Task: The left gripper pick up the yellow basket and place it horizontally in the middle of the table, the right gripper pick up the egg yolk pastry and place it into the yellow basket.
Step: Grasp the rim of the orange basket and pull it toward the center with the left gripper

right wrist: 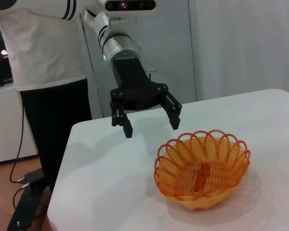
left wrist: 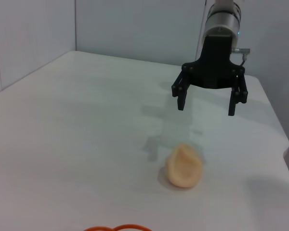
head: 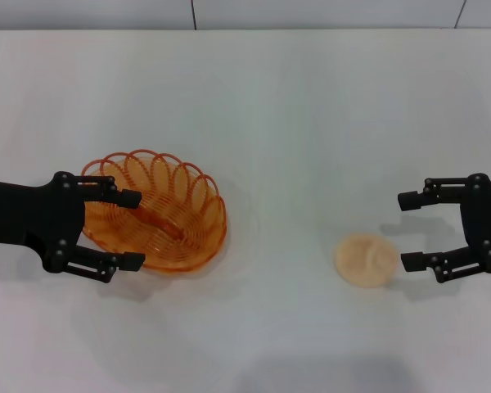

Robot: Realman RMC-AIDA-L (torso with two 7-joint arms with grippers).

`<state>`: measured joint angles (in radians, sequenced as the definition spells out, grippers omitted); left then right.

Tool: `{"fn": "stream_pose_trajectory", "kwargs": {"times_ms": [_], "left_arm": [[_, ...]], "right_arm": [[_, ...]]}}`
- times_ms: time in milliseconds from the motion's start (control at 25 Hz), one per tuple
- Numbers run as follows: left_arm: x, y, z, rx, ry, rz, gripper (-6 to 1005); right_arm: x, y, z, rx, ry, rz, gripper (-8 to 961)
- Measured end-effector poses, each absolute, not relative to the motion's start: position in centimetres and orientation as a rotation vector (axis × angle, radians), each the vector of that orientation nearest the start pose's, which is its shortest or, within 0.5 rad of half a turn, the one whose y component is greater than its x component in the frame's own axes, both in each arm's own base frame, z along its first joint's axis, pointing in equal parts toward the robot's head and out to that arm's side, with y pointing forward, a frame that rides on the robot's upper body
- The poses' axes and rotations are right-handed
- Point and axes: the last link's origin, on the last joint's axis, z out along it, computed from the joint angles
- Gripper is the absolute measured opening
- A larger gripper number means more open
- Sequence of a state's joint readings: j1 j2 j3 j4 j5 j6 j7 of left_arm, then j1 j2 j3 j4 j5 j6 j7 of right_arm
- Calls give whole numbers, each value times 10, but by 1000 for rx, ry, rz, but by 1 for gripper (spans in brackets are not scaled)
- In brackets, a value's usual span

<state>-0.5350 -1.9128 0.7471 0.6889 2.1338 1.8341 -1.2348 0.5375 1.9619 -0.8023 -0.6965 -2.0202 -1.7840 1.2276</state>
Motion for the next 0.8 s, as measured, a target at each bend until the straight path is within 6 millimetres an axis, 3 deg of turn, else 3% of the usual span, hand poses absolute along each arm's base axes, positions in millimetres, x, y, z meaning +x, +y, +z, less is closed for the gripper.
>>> {"fn": "stream_pose_trajectory", "kwargs": {"times_ms": [800], "left_arm": [[-282,307,53,-3045,-280,-424,874]], "right_arm": [[257,316,32,-2995,206,586,835]]}}
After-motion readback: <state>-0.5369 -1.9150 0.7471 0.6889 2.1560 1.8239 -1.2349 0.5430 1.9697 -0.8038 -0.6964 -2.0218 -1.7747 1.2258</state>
